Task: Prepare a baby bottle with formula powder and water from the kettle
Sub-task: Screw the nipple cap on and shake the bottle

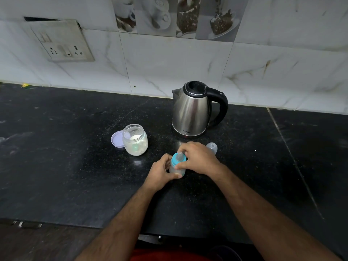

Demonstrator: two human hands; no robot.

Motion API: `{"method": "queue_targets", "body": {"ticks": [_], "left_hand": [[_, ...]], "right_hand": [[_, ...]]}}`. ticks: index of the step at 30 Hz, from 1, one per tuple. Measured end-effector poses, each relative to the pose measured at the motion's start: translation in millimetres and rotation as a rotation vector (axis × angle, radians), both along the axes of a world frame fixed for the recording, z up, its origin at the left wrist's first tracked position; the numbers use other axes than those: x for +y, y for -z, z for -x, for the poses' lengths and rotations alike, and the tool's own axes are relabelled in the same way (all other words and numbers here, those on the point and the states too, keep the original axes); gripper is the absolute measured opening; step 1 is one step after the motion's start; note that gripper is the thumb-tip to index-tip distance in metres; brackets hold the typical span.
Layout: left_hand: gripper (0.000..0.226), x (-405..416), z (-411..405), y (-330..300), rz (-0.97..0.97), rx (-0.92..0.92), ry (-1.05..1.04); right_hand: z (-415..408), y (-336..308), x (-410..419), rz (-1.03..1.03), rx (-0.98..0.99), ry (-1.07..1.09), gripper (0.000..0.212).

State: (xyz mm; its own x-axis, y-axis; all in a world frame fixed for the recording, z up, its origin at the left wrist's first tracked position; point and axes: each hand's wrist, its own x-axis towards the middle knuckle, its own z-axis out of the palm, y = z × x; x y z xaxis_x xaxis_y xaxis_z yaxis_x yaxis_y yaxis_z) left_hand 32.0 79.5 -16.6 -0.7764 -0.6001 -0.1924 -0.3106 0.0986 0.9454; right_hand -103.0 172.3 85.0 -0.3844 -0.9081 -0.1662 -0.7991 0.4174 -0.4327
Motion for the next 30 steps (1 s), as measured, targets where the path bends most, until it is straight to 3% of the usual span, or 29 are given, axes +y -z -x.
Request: {"method": "queue_targets", "body": {"ticks": [5, 10, 12, 15, 20, 26, 30], "left_hand": [[0.046, 0.9, -0.5, -2.6, 0.026, -0.016, 0.007], [0.051, -1.5, 0.3, 0.1, 0.013, -0.006, 0.006], [0.052, -1.4, -0.3, 0.1, 0.006, 0.000, 0.011], [0.051, -0.6, 0.0, 1.2, 0.001, 0.002, -0.003], [0.048, 1.6, -0.4, 1.0, 0.019, 0.002, -0.010], [0.053, -0.8, -0.3, 0.5, 0.006, 0.008, 0.009], [0.051, 0.7, -0.2, 0.5, 0.010, 0.016, 0.001]], "right_hand": [[-11.8, -0.3, -1.3, -0.029, 0.192, 0.045, 0.057], [9.4, -1.7, -2.2, -0.132, -0.107, -0.117, 0.075], [12.2, 5.6, -1.5, -0.083, -0.159, -0.130, 0.063], [6.8, 13.0, 1.1, 0.026, -0.067, -0.035, 0.041], [-8.4, 17.6, -0.1, 0.039, 0.181, 0.038, 0.051], [16.2, 6.6, -1.2, -0.073, -0.123, -0.166, 0.070], [19.3, 14.6, -4.3, -0.003, -0.115, -0.199, 0.041]]}}
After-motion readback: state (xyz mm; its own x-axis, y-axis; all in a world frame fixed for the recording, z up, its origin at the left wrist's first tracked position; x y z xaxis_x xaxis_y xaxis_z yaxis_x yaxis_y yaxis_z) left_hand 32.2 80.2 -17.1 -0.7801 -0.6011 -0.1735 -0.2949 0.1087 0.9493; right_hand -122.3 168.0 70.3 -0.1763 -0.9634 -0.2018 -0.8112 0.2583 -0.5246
